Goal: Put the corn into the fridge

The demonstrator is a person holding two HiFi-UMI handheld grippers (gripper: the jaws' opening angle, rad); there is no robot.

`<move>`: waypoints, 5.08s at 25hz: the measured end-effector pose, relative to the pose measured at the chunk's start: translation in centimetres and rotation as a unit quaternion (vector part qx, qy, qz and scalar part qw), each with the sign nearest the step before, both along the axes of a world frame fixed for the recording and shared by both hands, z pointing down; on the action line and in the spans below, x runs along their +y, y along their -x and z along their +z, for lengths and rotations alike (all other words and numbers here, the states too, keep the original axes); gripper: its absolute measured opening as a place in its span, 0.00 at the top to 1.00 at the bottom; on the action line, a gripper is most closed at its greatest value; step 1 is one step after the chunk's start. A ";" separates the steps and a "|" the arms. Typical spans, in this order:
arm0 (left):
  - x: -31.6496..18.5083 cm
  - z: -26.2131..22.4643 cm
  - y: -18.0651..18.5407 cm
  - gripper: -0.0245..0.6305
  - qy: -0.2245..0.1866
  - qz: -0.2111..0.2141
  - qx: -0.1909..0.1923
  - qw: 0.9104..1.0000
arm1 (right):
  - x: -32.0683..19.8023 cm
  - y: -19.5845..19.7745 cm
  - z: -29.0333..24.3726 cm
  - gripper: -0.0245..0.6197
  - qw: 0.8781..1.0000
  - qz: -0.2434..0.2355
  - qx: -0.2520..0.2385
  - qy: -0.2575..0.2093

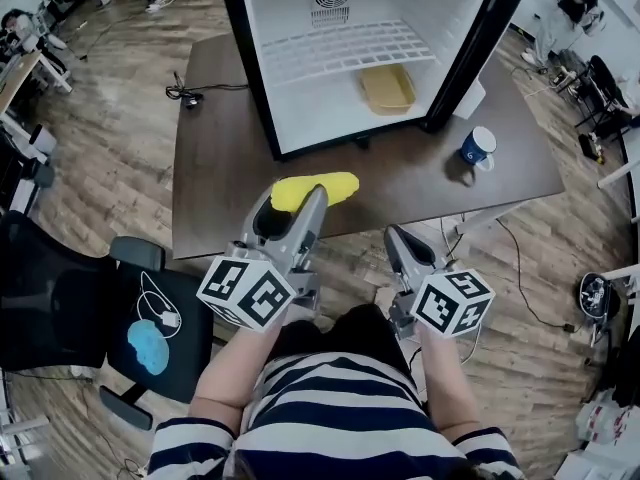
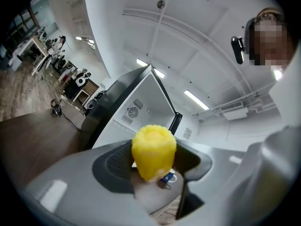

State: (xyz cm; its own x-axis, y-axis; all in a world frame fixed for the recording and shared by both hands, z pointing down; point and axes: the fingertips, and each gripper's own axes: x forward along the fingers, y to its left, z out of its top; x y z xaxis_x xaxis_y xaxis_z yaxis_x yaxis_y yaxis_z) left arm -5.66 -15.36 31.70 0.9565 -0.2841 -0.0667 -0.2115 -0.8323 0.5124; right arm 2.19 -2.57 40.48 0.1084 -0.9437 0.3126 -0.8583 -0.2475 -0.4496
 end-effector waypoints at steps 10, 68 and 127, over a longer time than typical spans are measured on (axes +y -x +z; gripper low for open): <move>-1.8 -2.7 -5.3 0.96 -0.023 -0.088 0.022 0.996 | -3.8 -8.4 -1.1 0.98 0.996 -0.083 0.011 -0.011; -8.8 -6.0 -16.0 0.96 -0.242 -0.341 0.007 0.908 | -13.6 -15.5 0.6 0.98 0.942 -0.334 0.021 -0.026; -15.9 -1.3 -19.7 0.96 -0.253 -0.319 -0.186 0.894 | -16.3 -17.3 -0.1 0.98 0.944 -0.320 0.081 -0.026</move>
State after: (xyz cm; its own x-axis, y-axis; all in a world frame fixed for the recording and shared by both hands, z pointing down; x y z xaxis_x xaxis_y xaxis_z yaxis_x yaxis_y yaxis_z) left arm 14.00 -31.28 30.35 0.5932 -0.8034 -0.0523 -0.8036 -0.5869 -0.0991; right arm 19.52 -18.89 40.34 -0.4465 -0.8453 0.2934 -0.8831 0.3635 -0.2966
